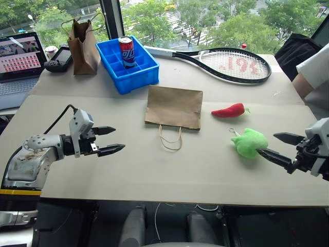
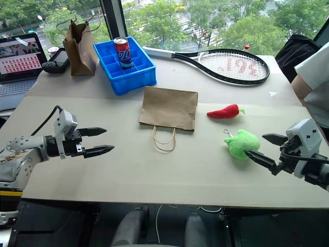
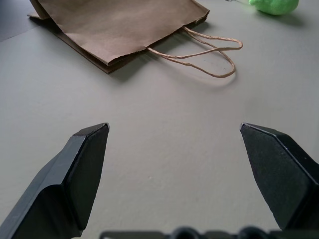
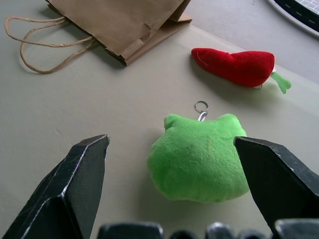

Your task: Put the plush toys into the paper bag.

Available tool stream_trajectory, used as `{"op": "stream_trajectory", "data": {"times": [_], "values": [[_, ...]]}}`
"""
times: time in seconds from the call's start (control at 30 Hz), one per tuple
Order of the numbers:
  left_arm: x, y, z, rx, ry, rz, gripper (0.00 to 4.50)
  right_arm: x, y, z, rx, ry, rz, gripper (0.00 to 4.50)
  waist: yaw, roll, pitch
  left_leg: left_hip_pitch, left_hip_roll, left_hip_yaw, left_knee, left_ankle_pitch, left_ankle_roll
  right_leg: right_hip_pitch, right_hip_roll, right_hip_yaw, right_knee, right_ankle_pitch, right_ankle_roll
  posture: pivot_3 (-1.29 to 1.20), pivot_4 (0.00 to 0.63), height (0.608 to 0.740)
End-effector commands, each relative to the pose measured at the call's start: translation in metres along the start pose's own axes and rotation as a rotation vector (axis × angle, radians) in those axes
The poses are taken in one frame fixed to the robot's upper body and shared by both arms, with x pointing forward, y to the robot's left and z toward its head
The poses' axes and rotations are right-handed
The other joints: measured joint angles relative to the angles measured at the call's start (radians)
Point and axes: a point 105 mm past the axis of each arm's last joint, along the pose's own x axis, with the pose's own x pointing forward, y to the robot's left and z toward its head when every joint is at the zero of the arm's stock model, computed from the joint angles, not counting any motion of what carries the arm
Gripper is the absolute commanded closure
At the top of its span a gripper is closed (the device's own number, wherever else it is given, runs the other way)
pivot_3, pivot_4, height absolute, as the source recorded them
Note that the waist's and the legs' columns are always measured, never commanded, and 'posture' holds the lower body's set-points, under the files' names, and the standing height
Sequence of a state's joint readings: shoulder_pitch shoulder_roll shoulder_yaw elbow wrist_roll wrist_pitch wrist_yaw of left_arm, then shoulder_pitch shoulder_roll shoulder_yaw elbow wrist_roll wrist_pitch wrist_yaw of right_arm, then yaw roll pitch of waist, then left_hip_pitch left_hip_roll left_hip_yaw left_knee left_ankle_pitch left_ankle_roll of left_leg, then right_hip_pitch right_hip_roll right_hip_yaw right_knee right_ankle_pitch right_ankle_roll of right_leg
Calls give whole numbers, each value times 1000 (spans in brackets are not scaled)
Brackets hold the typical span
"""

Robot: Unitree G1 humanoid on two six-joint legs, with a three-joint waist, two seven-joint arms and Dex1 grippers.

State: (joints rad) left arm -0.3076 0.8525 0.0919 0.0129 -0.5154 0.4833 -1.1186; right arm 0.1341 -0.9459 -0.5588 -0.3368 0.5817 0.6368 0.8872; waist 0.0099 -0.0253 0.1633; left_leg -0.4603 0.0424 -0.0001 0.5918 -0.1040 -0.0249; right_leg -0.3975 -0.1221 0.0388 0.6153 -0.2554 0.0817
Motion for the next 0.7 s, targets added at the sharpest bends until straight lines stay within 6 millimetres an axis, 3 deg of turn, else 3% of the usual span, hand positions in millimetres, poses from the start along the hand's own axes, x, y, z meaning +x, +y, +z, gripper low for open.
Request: {"op": "stream_trajectory", "data": {"times": [0.03,0.1,0.23,0.5,0.6,0.7], "values": [[-2,-6,33,60,-72,-83,0,4,15,29,-61,-48,87,49,0,0,0,0,0,0,0,0,0,0,0,0,0,0,0,0,150,731],[4,-21,56,152,-68,-249,0,11,49,58,-121,-49,283,49,-1,0,3,0,0,0,1,0,0,-1,0,0,2,0,0,0,150,731],[26,-25,70,284,-34,-366,0,25,94,80,-190,-36,468,49,0,-1,4,1,4,0,5,-2,-4,-3,5,0,9,0,-2,0,150,731],[61,-20,72,395,-16,-458,0,53,125,84,-253,-41,490,49,1,-3,4,-10,8,-2,9,3,4,-9,11,2,12,4,-10,0,150,731],[82,-18,71,423,-26,-473,589,61,126,78,-267,-32,453,0,4,-3,4,-14,8,-3,14,2,5,-10,11,1,14,4,-8,0,150,731],[96,-18,67,459,-15,-497,1776,65,125,73,-267,-25,417,0,2,-3,4,-16,7,-3,17,2,5,-10,11,2,13,4,-9,0,150,731]]}}
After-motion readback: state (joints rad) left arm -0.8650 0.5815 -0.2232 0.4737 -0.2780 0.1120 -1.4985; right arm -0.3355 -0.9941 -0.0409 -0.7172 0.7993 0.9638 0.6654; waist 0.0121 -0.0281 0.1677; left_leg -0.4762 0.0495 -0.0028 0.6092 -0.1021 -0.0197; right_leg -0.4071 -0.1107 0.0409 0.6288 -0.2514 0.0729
